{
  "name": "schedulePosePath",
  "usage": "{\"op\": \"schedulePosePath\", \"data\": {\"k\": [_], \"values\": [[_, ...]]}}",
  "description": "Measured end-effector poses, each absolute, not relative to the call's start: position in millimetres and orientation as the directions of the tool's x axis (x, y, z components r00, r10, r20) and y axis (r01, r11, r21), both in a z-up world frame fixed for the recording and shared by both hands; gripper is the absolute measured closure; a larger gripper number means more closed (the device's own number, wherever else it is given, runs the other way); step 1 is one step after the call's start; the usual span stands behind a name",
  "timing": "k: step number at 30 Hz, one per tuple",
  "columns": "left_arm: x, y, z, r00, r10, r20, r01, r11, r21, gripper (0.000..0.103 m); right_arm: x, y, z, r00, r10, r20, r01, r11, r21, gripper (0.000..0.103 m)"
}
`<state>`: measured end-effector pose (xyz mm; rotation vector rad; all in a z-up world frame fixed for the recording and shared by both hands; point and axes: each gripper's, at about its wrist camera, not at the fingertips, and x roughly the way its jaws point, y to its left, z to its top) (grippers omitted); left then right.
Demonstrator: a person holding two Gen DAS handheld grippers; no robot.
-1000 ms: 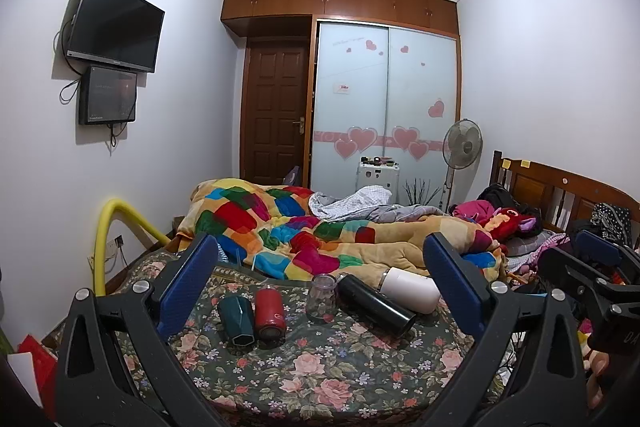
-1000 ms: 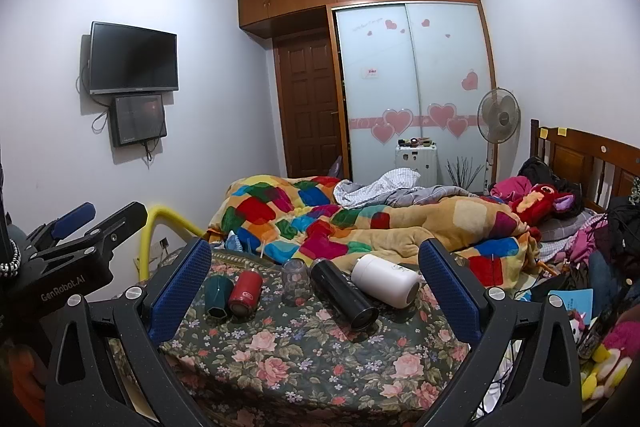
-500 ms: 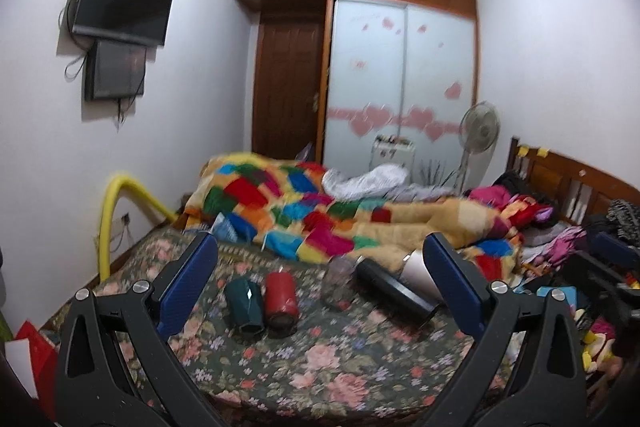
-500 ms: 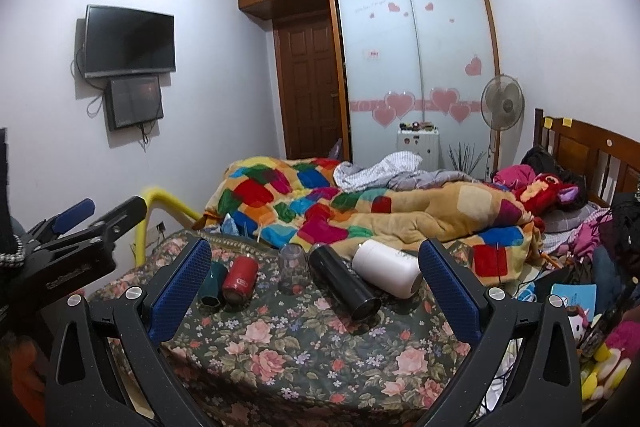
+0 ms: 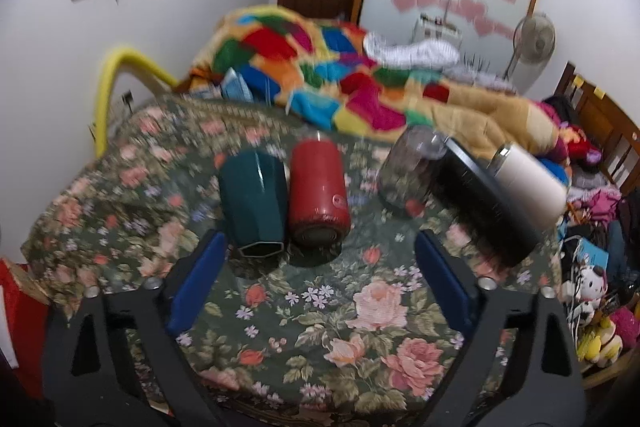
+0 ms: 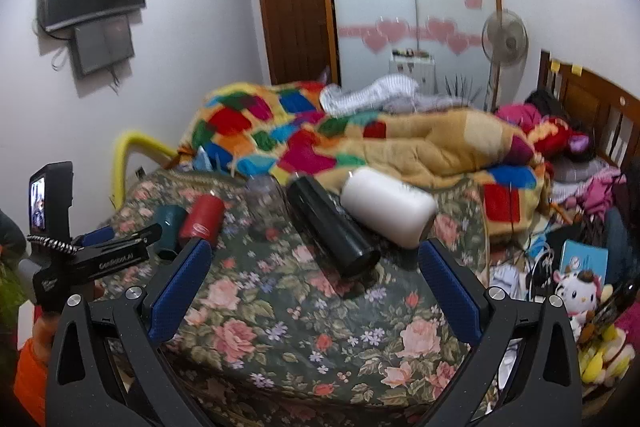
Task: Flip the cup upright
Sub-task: 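Move the left gripper down toward the lying red metal bottle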
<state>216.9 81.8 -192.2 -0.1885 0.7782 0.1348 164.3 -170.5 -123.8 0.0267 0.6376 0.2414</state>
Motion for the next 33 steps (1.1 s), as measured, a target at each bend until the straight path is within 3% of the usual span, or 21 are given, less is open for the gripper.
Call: {"op": "schedulePosePath", "data": {"k": [5,14,33], "values": [[253.6,80.2,-213.6,0.658,0.032,-0.752,-0.157,0.983,-0.095,0.035,184.2,-171.3,-143.2,0.732,0.217,-0.646,-0.196,0.975,0.105,0.0],[309.3,80.5,-230.4,0.61,-0.044,-0.791,-0.11,0.984,-0.14,0.042,207.8,-164.6,-155.8,0.707,0.213,-0.674,-0.198,0.975,0.101,0.0],[360.8,83.2,-238.7,0.538,0.0,-0.843,-0.131,0.988,-0.084,0.042,207.8,-168.2,-157.1,0.709,0.226,-0.668,-0.2,0.973,0.117,0.0]]}}
